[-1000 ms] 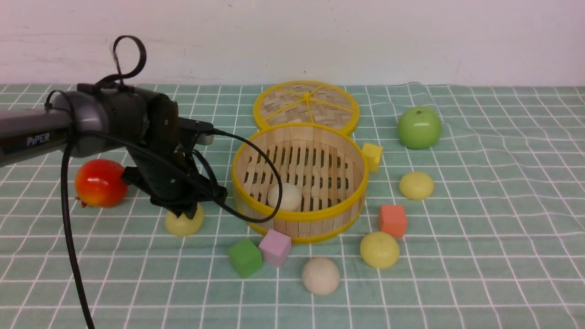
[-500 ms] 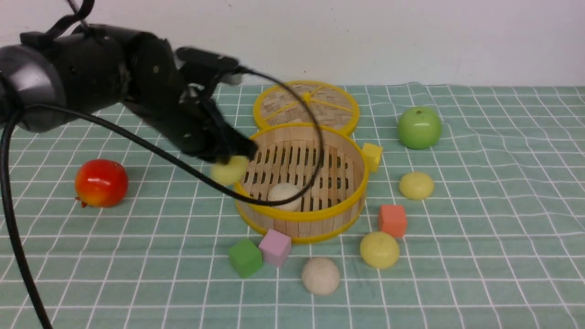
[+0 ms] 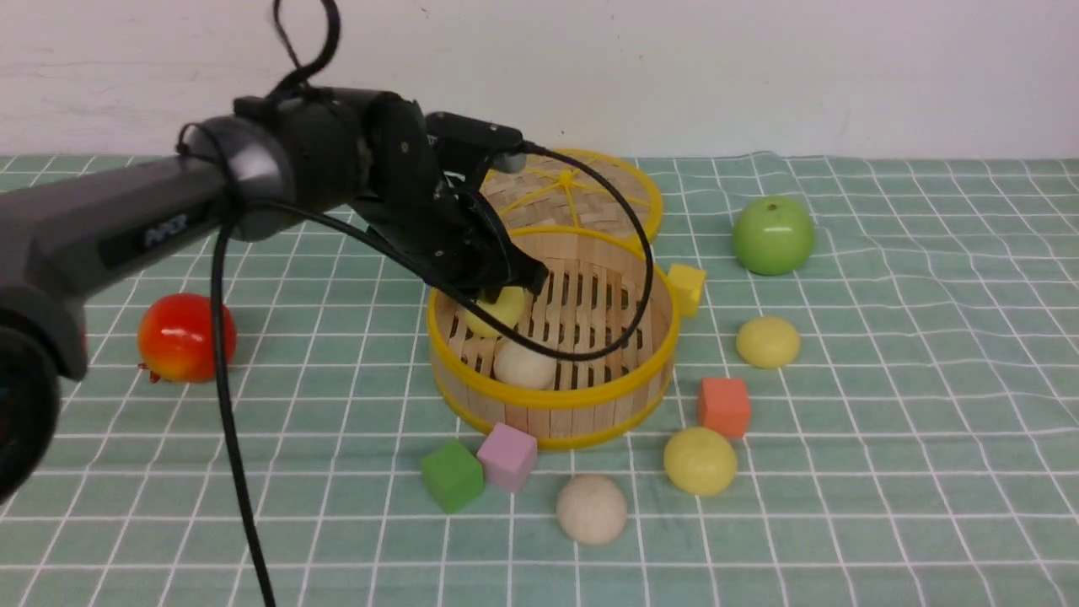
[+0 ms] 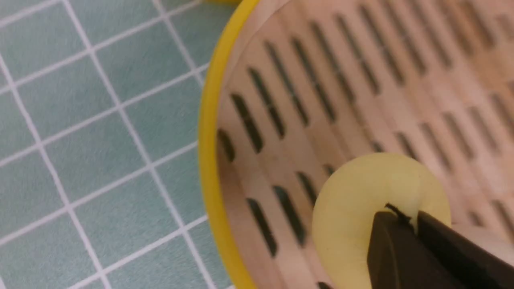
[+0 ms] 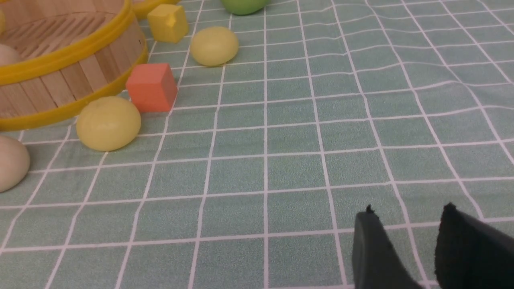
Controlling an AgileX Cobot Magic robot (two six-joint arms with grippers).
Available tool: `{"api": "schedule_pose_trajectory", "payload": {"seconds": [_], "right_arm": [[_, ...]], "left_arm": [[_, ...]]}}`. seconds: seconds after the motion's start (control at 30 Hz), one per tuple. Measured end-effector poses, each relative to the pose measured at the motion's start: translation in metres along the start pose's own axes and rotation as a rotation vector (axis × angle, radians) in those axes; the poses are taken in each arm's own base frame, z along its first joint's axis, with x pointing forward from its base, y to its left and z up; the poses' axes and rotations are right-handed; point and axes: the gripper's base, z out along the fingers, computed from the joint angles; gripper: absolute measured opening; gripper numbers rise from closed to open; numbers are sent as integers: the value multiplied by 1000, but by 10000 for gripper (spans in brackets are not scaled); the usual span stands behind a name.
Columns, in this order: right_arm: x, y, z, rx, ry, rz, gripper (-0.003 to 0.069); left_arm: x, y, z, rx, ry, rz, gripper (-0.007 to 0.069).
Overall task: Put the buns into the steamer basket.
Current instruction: Use the left arm to put the steamed stuffed bun into the steamer, then use the right arm to grab a steamed stuffed bun
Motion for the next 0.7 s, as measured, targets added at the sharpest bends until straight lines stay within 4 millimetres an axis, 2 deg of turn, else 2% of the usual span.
{"api": "schedule_pose_trajectory", "payload": {"seconds": [0.17, 0.3, 0.4, 0.43, 0.47, 0.6, 0.63, 0.67, 0.7], "right_arm": [[0, 0, 0, 0, 0, 0, 239], [0, 0, 0, 0, 0, 0, 239], [0, 0, 0, 0, 0, 0, 239], [0, 0, 0, 0, 0, 0, 239], [0, 0, 0, 0, 0, 0, 239], [0, 0, 0, 0, 0, 0, 239], [0, 0, 0, 0, 0, 0, 239], [0, 0, 0, 0, 0, 0, 239], [0, 0, 0, 0, 0, 0, 239]], "left_arm": [[7, 6, 16, -55, 38, -33, -13], [7, 11, 17, -111, 39, -42, 0], [6, 12, 15, -126, 45, -47, 46], [4, 12, 13, -129, 50, -55, 87], [3, 12, 12, -129, 47, -55, 87], [-13, 7, -14, -125, 25, -102, 288], [-15, 6, -16, -124, 19, -103, 297], [-22, 2, -31, -114, -1, -117, 356], [-25, -2, -42, -105, -14, -119, 384]]}}
